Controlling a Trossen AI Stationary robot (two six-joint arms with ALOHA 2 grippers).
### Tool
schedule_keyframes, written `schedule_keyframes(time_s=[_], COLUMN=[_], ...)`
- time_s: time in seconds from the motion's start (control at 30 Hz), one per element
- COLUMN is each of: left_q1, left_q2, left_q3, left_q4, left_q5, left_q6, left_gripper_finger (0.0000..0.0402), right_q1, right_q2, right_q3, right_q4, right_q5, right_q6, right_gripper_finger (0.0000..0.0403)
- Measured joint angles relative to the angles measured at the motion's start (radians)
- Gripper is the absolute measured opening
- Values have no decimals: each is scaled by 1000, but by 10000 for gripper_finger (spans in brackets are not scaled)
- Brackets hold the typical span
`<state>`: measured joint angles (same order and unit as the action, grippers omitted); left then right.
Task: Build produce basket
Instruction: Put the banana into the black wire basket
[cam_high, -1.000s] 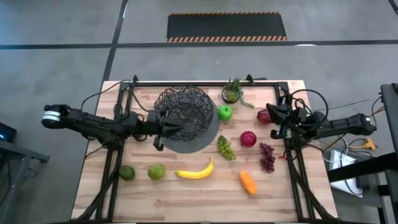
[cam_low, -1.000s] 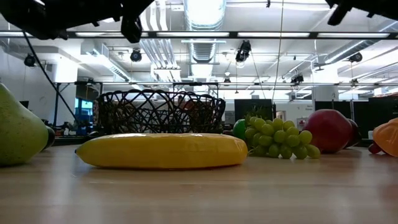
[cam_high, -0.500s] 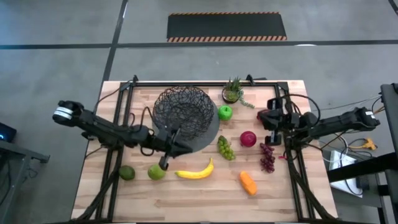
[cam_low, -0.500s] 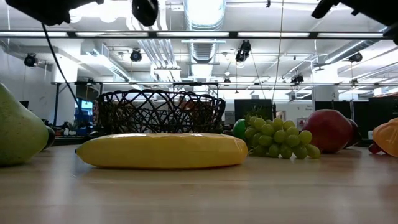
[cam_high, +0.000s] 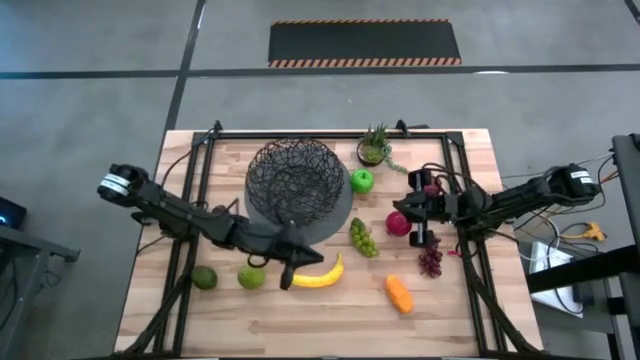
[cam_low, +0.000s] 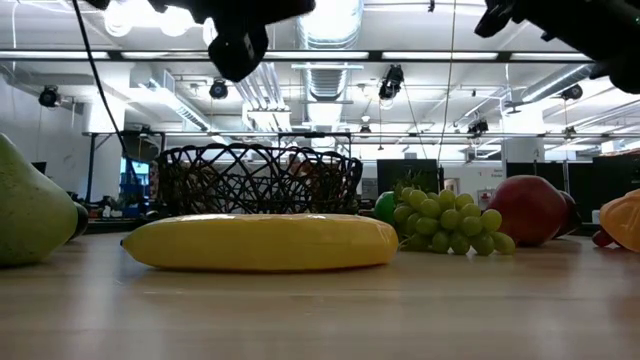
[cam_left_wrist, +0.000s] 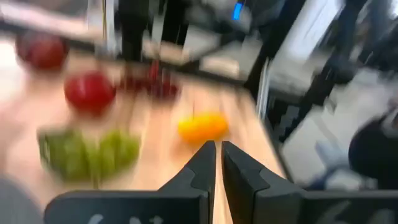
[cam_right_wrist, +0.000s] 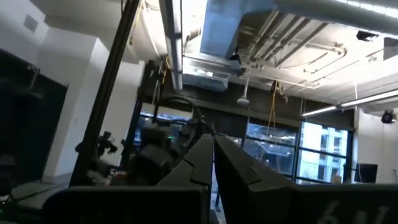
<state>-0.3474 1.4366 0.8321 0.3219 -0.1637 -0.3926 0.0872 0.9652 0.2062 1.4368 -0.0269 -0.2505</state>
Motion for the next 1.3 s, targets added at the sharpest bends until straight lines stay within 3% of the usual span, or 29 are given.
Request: schedule_keyframes(time_s=[0.23,0.37,0.67,0.87,1.07,1.3], left_q1=[-60,-118,-145,-144,-146,-152], left_q2=[100,171,259,273,287,354], left_q3=[259,368,413,411,412,468], left_q4=[-610,-794,-783,-774,-743,-756], left_q5=[1,6,5,21,-41,-66], left_q6=[-126,-121,-98,-99,-91,-20], left_gripper_finger=[10,10,27,106,195,225], right_q1=[0,0,0,0,0,-1], right_q2=[-1,-1,-1,-1,0,0], right_q3=[0,0,-1,-1,-1,-1], right_q4=[-18,-42,-64,-71,-78,-100], right_q5=[0,0,1,3,24,88], right_q6=[21,51,49,49,41,21], right_gripper_finger=[9,9,9,9,9,9])
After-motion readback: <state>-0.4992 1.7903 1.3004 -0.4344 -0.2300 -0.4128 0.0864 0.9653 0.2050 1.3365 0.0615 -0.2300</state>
